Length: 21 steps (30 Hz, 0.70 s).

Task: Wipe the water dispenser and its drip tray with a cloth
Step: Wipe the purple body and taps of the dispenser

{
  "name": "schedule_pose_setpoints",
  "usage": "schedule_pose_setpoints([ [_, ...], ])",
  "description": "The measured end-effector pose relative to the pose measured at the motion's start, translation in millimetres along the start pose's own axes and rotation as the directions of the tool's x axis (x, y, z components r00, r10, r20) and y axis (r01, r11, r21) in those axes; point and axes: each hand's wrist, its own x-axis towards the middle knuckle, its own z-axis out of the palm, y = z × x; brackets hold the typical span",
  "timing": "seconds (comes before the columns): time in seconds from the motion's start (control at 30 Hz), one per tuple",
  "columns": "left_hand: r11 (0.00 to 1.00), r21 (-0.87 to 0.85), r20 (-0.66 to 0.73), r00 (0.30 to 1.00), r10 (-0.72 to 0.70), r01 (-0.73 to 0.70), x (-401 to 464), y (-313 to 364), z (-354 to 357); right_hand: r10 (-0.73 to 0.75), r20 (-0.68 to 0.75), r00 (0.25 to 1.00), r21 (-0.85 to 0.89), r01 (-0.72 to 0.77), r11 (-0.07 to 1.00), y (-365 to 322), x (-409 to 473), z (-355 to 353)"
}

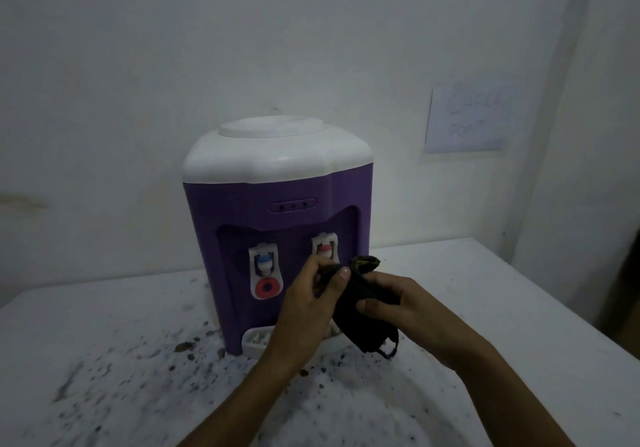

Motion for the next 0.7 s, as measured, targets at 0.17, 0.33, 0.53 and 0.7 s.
schedule_pose_setpoints([
  [0.17, 0.988, -0.124, -0.025, 0.995, -0.095, 0.091, -1, 7, -4, -0.094, -0.169, 0.981, -0.097, 0.079, 0.992, 7, 4, 4],
  [0.33, 0.96, -0.248, 0.113, 0.988, -0.103, 0.129, -6, 8, -5, -0.126, -0.234, 0.964, 0.028, 0.136, 0.99, 5, 5, 9],
  [0.53, 0.977, -0.201, -0.041, 0.997, 0.067, -0.074, -1, 19, -5, -0.184, -0.36, 0.914, 0.146, 0.25, 0.957, -21, 21, 24],
  [0.7, 0.981, -0.005, -0.385, 0.906, 0.177, -0.193, 2, 33, -25, -0.214, -0.388, 0.897, 0.194, 0.306, 0.932, -37, 35, 26],
])
